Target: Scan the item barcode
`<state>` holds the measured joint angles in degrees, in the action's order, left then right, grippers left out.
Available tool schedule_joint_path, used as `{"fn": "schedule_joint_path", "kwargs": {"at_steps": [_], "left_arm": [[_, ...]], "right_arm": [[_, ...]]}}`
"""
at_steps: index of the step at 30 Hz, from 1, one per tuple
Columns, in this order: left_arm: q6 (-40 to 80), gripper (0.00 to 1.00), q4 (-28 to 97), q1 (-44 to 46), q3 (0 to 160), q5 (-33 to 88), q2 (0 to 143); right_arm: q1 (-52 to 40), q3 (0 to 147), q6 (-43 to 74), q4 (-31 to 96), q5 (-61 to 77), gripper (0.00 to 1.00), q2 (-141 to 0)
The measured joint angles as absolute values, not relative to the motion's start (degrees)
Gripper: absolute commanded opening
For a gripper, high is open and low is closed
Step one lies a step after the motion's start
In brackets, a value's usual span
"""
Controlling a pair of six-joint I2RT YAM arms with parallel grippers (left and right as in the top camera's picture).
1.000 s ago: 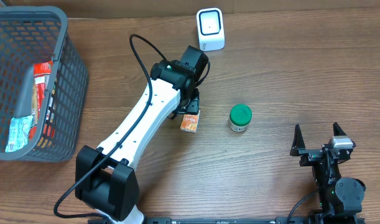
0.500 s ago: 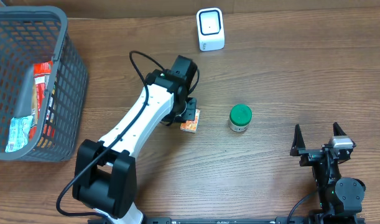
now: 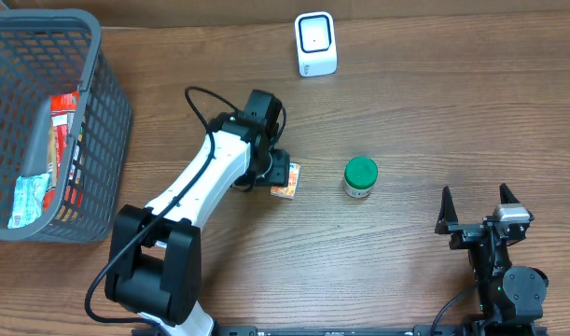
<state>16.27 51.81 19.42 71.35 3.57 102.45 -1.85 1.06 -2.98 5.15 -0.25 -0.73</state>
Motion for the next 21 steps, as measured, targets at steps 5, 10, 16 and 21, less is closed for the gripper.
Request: {"fn": "schedule_joint_path", "kwargs": {"at_steps": [5, 10, 16, 21], "left_arm": [[13.76, 0.57, 47.64, 18.0, 67.42, 7.94, 103.02], [10.72, 0.52, 44.38, 15.59, 66.65, 12.27, 103.28], [9.85, 0.47, 41.01, 14.85, 66.65, 13.63, 103.28], [9.98, 0.28, 39.07, 14.85, 65.89, 14.37, 103.28]], "right_arm": [[-1.85, 1.06, -3.01, 5.15, -0.23, 1.0, -0.73], [-1.87, 1.06, -3.01, 5.15, -0.23, 1.0, -0.73], [-1.85, 1.06, -2.98, 5.15, -0.23, 1.0, -0.73], [-1.87, 1.06, -3.01, 5.13, -0.25, 1.0, -0.73]]}}
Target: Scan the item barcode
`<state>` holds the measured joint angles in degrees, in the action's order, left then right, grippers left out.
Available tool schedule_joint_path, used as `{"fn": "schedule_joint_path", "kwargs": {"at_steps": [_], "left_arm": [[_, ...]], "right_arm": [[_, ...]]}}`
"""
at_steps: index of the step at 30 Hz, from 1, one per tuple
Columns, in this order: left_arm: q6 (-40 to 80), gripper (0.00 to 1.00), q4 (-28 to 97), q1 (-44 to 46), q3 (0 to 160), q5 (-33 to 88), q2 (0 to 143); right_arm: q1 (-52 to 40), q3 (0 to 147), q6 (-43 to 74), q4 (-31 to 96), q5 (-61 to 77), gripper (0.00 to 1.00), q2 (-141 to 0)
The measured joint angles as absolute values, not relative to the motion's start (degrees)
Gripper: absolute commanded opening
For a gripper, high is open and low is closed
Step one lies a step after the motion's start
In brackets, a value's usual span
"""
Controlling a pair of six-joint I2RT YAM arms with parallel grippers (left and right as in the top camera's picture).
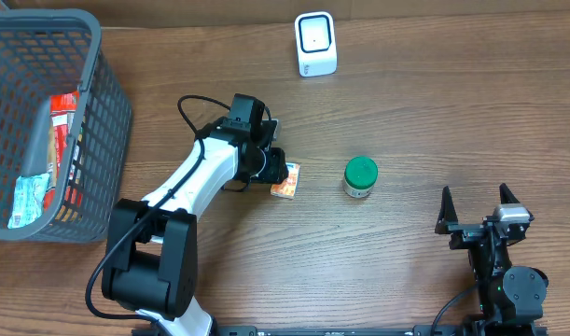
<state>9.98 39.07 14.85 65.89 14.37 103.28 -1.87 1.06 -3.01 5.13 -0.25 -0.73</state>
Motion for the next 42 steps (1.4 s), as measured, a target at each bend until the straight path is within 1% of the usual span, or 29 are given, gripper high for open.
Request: {"fn": "schedule_joint_path", "kwargs": {"at_steps": [7, 21, 23, 26, 27, 35, 42], "left_arm": [[10.09, 0.31, 36.93, 14.85, 63.51, 14.39, 103.28], [10.74, 0.29, 32.6, 14.85, 61.47, 15.09, 105.01], [11.03, 0.24, 32.23, 14.85, 61.49, 16.21, 106.19], [11.77, 0.07, 32.18, 14.7, 61.78, 17.76, 106.76], [11.88, 0.05, 32.32, 14.59, 61.95, 18.22, 106.89], [11.84, 0.04, 35.03, 14.52, 63.31, 16.91, 106.74], [14.11, 0.04, 45.15, 15.03, 64.75, 2.57, 99.85]], "right_arm": [[-1.85, 1.06, -3.01, 5.15, -0.23, 1.0, -0.73], [-1.85, 1.06, -2.98, 5.13, -0.23, 1.0, -0.73], [-1.87, 1.06, -3.03, 5.15, -0.25, 1.0, -0.73], [-1.87, 1.06, -3.01, 5.13, -0.25, 1.0, -0.73], [-1.87, 1.06, -2.96, 5.17, -0.23, 1.0, -0.73], [-1.85, 1.06, -2.98, 5.1, -0.23, 1.0, -0.73], [-1.85, 1.06, -3.03, 5.13, -0.25, 1.0, -0.73]]}}
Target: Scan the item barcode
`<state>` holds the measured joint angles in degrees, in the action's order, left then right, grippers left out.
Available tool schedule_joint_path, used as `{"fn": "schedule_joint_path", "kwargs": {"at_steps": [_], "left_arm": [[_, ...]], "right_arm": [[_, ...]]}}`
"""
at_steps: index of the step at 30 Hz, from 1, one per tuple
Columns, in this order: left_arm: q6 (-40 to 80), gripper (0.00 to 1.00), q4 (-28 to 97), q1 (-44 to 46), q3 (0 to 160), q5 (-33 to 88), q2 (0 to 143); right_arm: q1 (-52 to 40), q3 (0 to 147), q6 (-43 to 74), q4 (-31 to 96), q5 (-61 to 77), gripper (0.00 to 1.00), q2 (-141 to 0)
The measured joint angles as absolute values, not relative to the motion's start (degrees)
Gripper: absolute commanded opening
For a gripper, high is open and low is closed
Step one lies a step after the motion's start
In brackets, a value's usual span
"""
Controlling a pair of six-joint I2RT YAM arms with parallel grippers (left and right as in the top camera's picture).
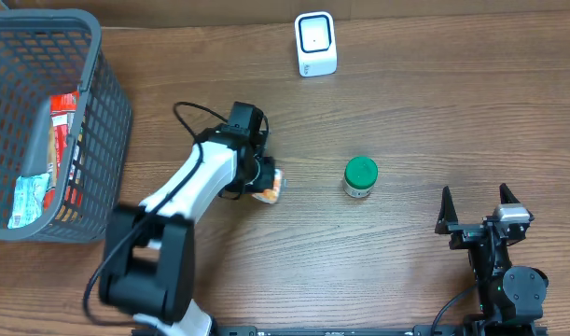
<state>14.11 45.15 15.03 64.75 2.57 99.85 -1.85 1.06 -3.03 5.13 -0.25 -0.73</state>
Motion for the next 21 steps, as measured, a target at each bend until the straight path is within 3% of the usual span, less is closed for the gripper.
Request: {"fn": "schedule_joint_path", "kwargs": {"at_steps": [8, 14, 21], "left_arm": [[22.35, 0.04, 53.8, 23.0, 67.31, -17.1, 89.58], [28.4, 0.04, 58.3, 29.3, 67.29, -29.76, 93.1], [32.8, 0.04, 58.46, 31.53, 67.29, -36.14, 102.56]], "right_arm": [[-1.85, 1.06, -2.98, 5.13, -0.23, 1.0, -0.73], [-1.85, 1.06, -2.98, 5.13, -0.25, 1.0, -0.73], [-1.85, 1.06, -3.01, 5.1, -0.23, 1.0, -0.73]]}}
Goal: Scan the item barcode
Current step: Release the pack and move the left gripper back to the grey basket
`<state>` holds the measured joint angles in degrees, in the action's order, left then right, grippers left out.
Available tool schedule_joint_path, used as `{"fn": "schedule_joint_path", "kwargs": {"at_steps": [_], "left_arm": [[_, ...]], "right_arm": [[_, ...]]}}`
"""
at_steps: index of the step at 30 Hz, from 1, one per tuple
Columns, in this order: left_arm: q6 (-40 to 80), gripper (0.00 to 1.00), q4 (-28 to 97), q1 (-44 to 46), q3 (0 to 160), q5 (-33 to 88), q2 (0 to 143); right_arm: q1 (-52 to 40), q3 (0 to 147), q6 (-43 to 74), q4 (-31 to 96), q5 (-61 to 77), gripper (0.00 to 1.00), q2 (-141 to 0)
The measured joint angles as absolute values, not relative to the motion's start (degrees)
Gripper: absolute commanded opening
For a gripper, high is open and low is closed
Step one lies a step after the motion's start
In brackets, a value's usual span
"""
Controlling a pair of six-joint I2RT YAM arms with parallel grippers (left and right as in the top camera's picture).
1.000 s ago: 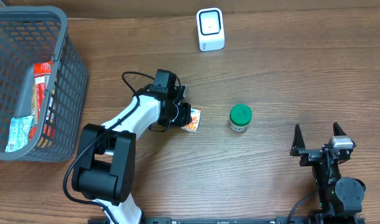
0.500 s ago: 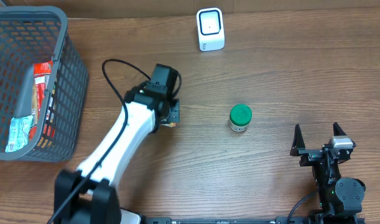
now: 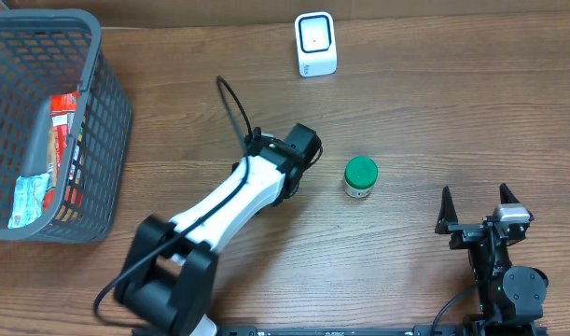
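Observation:
My left arm reaches across the middle of the table. Its gripper (image 3: 301, 159) is seen from above, just left of a green-lidded jar (image 3: 361, 176). The dark wrist covers the fingers, so their state does not show. The small orange box is hidden; none of it shows on the table or at the gripper. The white barcode scanner (image 3: 315, 44) stands at the far edge, well beyond the left gripper. My right gripper (image 3: 477, 220) rests open at the near right with nothing between its fingers.
A grey mesh basket (image 3: 107, 112) holding several packaged items stands at the far left. The left arm's black cable (image 3: 230, 105) arcs above the table behind the wrist.
The left gripper has moved right and a little farther from me, from the table's centre-left to beside the green jar. The orange box seen at its fingers then is hidden now. The right arm has not moved.
First the left gripper was at the small orange box lying left of the green jar, and it stayed there a moment later. Then the box sat tilted at the gripper's tip, shifted left of its old spot. Now the gripper is beside the jar and the box is out of sight.

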<state>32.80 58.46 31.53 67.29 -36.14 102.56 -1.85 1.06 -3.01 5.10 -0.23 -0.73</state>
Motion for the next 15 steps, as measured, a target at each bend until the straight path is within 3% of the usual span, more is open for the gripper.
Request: {"fn": "schedule_joint_path", "kwargs": {"at_steps": [12, 15], "left_arm": [[34.87, 0.04, 58.94, 32.67, 68.01, -38.76, 109.34], [35.07, 0.15, 61.23, 32.64, 70.26, -38.83, 109.34]], "right_arm": [[-1.85, 1.06, -3.01, 5.13, -0.25, 1.0, -0.73], [-1.87, 1.06, -2.98, 5.13, -0.25, 1.0, -0.73]]}}
